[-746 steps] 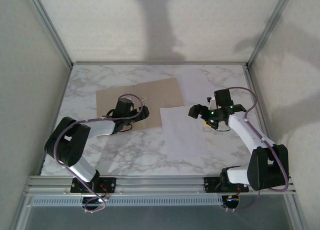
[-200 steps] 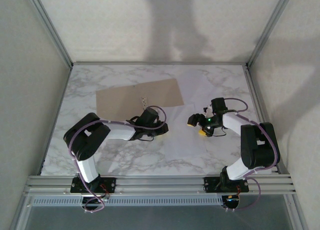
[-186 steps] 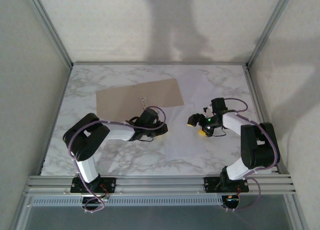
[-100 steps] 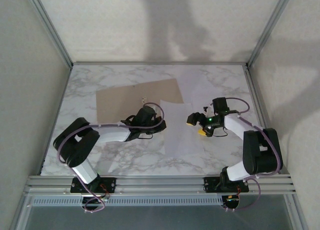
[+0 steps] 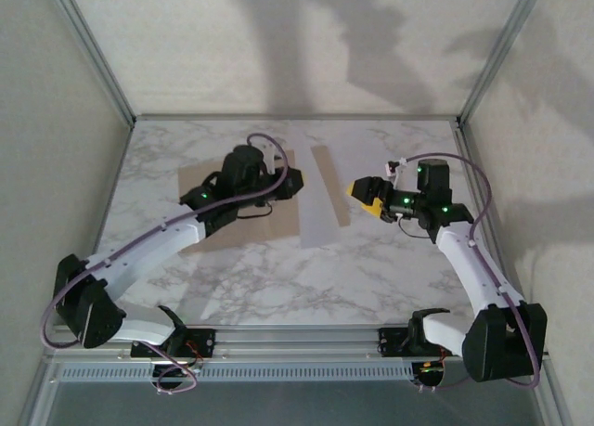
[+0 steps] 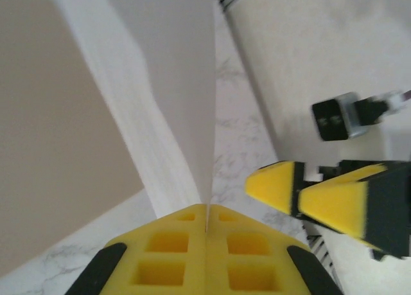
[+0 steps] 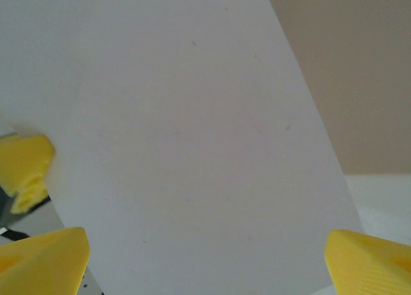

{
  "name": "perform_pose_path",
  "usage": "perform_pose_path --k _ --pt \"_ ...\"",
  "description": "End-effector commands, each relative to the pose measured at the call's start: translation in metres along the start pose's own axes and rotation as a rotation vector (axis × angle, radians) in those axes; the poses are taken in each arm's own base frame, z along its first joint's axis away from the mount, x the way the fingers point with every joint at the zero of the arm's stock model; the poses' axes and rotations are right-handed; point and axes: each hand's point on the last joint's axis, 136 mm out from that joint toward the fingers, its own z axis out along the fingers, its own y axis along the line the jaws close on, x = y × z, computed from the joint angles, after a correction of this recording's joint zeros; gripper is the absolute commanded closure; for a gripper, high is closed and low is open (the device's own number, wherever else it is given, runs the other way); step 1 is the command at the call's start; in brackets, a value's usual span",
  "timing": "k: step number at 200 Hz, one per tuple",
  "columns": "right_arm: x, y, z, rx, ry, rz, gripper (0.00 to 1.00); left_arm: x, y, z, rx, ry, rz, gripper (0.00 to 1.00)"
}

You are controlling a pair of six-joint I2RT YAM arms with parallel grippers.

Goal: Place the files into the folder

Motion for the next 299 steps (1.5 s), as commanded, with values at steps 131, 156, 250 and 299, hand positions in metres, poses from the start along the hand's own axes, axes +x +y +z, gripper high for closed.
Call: perform_pose_path --k 131,156,250,299 --pt "-0.021 0.127 -0.045 -0.339 -0.035 -0.206 0.02 -0.068 -0.107 -0.137 0.295 0.035 0.217 1.0" --pt "-0.022 0.134 -0.046 -0.384 -0.026 -0.209 0.01 -0.066 -0.12 -0.145 0.368 0.036 0.23 1.0" --pt "-0.031 0.142 -0.039 -0.456 -0.027 -0.177 0.01 -0.074 -0.182 -0.172 0.662 0.032 0.188 1.0" --pt "-0.032 0.153 -0.043 -0.493 -0.035 -0.196 0.01 -0.057 -0.18 -0.144 0.662 0.099 0.18 1.0"
